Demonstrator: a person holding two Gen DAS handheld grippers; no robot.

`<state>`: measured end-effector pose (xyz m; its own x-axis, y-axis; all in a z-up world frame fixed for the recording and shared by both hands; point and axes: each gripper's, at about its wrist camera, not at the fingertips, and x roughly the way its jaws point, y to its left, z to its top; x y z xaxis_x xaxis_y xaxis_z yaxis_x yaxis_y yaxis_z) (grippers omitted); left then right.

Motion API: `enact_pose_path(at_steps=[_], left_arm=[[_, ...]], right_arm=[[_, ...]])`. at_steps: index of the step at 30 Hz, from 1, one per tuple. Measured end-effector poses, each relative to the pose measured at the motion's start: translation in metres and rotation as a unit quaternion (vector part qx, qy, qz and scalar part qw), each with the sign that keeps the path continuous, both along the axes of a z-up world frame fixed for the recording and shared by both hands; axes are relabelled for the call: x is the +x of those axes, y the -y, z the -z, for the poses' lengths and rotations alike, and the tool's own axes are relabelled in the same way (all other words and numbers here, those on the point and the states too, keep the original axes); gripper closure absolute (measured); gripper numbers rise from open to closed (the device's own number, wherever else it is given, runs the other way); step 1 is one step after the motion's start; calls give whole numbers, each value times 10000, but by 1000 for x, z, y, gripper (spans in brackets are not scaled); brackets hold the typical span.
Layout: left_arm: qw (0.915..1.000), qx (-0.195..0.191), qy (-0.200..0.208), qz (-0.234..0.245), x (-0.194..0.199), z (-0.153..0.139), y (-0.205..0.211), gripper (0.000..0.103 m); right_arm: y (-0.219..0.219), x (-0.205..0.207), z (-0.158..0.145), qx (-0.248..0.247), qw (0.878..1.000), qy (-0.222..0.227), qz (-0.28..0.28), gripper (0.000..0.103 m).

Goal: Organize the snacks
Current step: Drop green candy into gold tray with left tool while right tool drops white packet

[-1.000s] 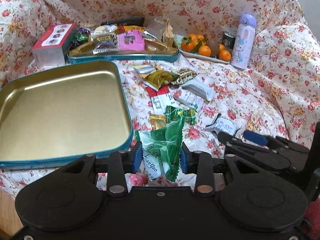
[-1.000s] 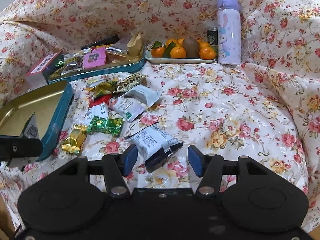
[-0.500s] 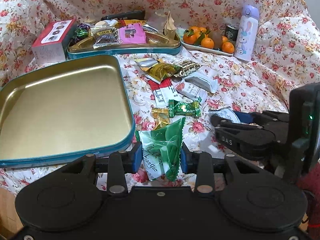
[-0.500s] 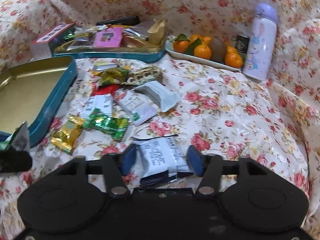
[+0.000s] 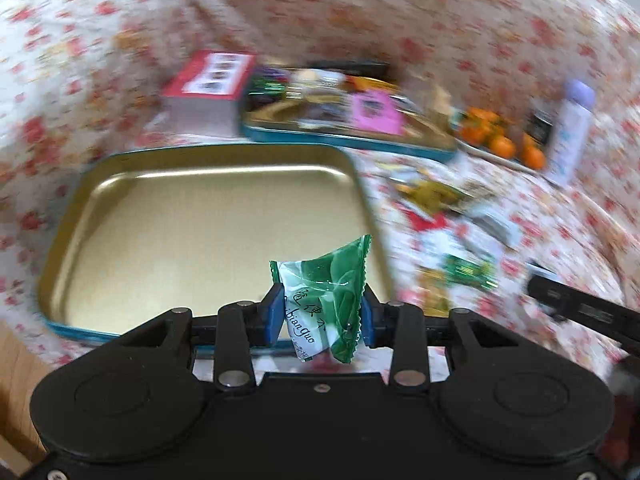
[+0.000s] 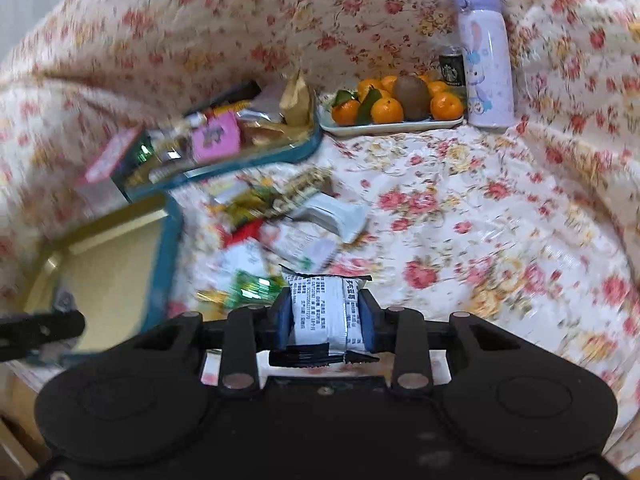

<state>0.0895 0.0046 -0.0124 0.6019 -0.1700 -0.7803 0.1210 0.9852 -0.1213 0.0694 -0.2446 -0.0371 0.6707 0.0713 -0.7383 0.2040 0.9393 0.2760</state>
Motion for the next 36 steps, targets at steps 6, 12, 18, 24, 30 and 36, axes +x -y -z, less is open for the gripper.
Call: enact_pose_path(at_steps=[6, 12, 18, 24, 30, 36], left_arm=[[9977, 248, 36, -635, 11, 7, -45, 58], [9929, 549, 48, -1058, 25, 14, -78, 58], [9916, 558, -22, -1164, 40, 23, -98, 57], [9916, 516, -43, -1189, 46, 31, -108, 54], [9916, 461, 81, -1209, 42, 30, -112, 53], [9915, 371, 62, -1242, 34, 29, -116, 53]], right_arm=[[-38, 5, -13, 261, 9993, 125, -254, 67], [-96, 18, -26, 301, 9959, 351, -777, 67], [-149, 36, -26, 146, 9905, 364, -1322, 67], [-183, 51, -17, 8, 9869, 197, -1600, 67], [-197, 57, -4, -146, 9861, 20, -1657, 67], [-202, 61, 4, -176, 9856, -60, -1679, 64]])
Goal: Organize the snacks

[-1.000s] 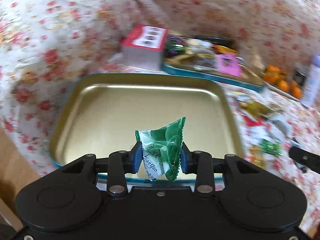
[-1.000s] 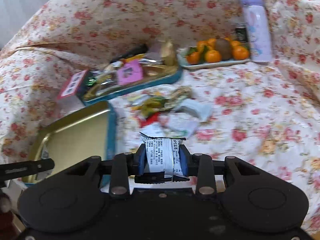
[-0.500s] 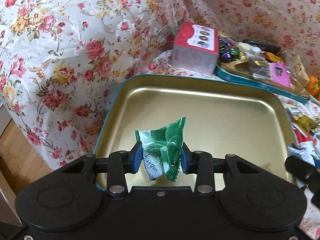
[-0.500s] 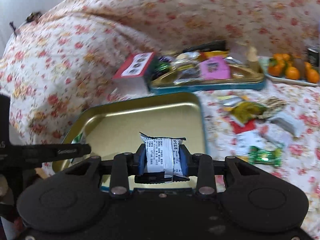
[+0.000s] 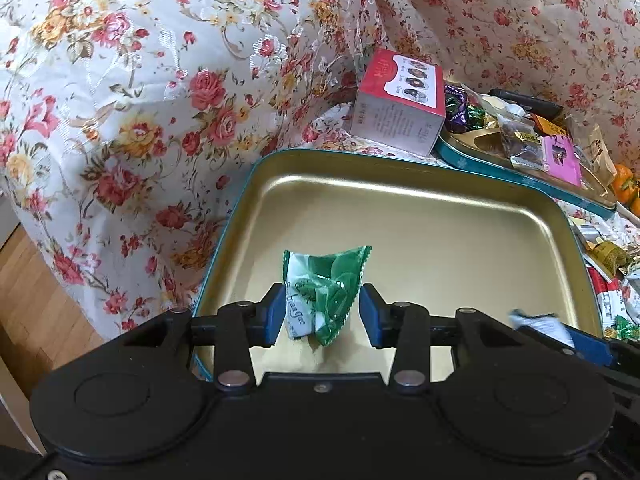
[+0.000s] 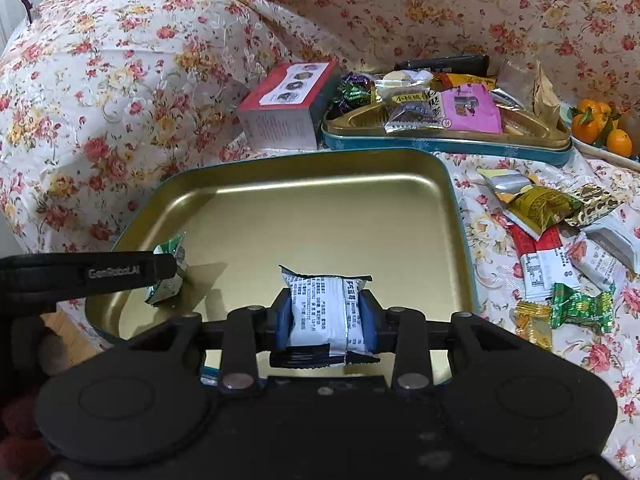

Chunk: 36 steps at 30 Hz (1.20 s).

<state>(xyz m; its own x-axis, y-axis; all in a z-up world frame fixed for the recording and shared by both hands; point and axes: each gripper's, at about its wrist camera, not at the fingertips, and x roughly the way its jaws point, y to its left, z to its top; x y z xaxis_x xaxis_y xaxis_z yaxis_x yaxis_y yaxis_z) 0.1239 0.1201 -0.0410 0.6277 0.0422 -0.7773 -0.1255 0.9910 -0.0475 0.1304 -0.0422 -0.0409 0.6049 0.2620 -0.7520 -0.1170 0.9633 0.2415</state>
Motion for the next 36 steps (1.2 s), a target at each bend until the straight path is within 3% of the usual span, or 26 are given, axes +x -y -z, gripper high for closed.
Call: enact_pose_path(at_steps=[3, 18, 26, 36], left_arm=[[10000, 44, 14, -15, -5, -2, 1, 53], [9987, 316, 231, 314, -38, -21, 40, 53], [9952, 335, 230, 891, -55, -27, 92, 53], [9832, 273, 217, 1789, -72, -25, 165, 53]], right_arm=[[0, 1, 1, 27, 10000, 1, 46, 57], [38, -35, -19, 14, 9982, 417, 436, 57], [95, -68, -15, -86, 9943, 396, 986, 57], [169, -102, 3, -136, 9841, 236, 1754, 56]])
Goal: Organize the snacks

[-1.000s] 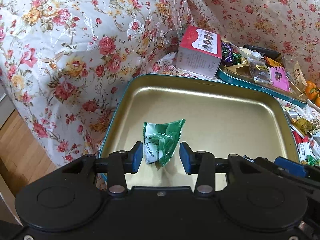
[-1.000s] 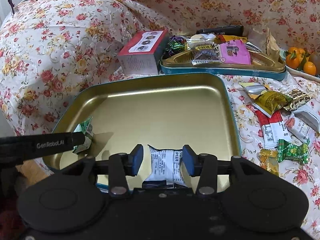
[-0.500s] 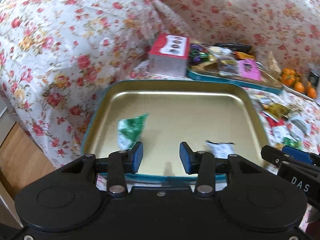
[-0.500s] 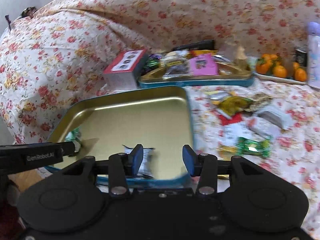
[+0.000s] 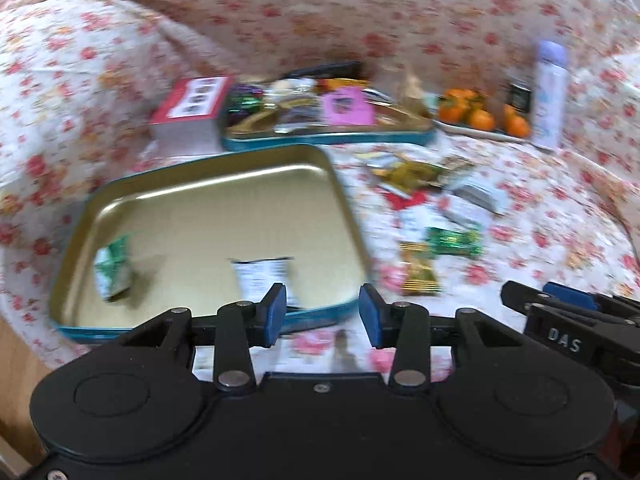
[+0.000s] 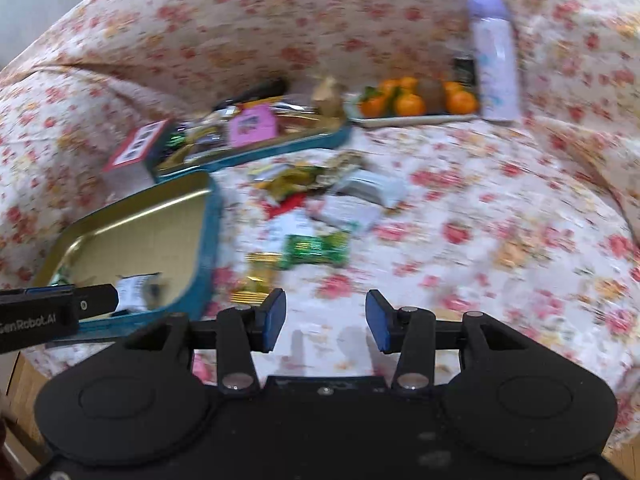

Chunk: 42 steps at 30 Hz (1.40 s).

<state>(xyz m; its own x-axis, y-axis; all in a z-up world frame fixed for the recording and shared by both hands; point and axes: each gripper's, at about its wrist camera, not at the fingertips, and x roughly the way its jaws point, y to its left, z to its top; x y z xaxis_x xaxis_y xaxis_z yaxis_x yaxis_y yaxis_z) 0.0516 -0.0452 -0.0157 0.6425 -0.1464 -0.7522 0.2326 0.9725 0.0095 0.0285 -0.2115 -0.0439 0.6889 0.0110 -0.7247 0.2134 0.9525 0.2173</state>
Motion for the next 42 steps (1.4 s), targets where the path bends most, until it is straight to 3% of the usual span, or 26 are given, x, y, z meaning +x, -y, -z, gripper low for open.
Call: enact_pose_path(at_steps=[10, 16, 22, 25, 32, 38, 42], left_arm=[[9986, 140, 90, 499, 5, 16, 53, 53], [9969, 175, 105, 756, 1, 30, 72, 53], [9960, 353, 19, 823, -1, 48, 82, 53], [9967, 245, -248, 736, 5, 58, 79, 52], [9977, -63, -232, 629, 6, 60, 72, 52], [9981, -97, -176, 578, 4, 61, 75, 51], [9977, -159, -247, 610, 6, 60, 72, 51]], right_arm=[[44, -9, 11, -40, 9994, 16, 348, 55], [57, 14, 7, -73, 9995, 155, 279, 55], [56, 63, -4, -16, 9994, 288, -196, 53], [51, 93, -9, 52, 9984, 300, -476, 53], [30, 170, -14, -64, 9947, 83, -1023, 52], [-5, 236, 7, -272, 9867, -336, -1565, 52], [-26, 260, 28, -679, 9816, -534, -1701, 52]])
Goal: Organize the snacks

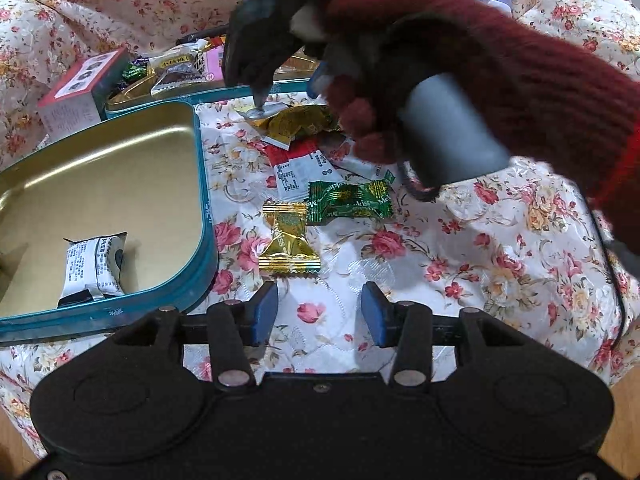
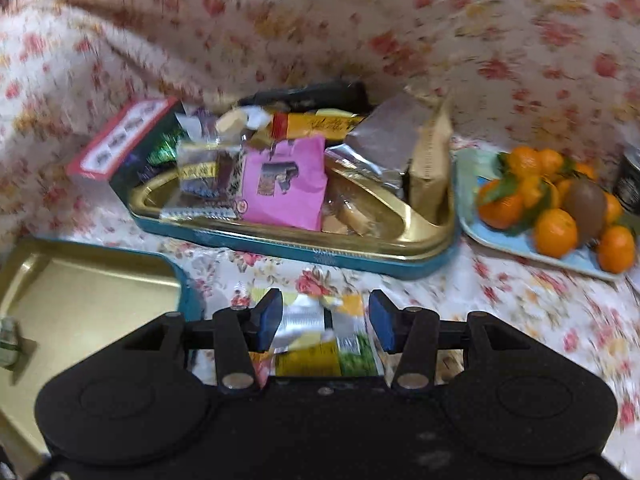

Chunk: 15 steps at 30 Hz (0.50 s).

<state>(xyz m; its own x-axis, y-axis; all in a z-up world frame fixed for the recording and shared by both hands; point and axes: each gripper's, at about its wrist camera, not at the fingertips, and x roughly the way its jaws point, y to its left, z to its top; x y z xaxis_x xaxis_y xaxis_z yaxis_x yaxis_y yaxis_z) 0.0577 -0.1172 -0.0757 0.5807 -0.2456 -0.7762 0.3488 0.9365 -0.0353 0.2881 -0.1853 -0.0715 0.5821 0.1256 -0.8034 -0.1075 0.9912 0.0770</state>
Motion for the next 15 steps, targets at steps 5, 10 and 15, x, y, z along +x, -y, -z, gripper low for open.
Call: enact_pose_path(at_steps=[5, 10, 15], left_arm=[[10000, 11, -16, 1, 2, 0, 1, 51], [10000, 9, -33, -6, 3, 1, 1, 50], [10000, 23, -52, -9, 4, 1, 1, 50]], right_arm=[[5, 0, 8, -3, 9998, -158, 93, 51], [25, -28, 7, -10, 9994, -236, 270, 49], [56, -60, 6, 129, 9970, -316, 689, 49]])
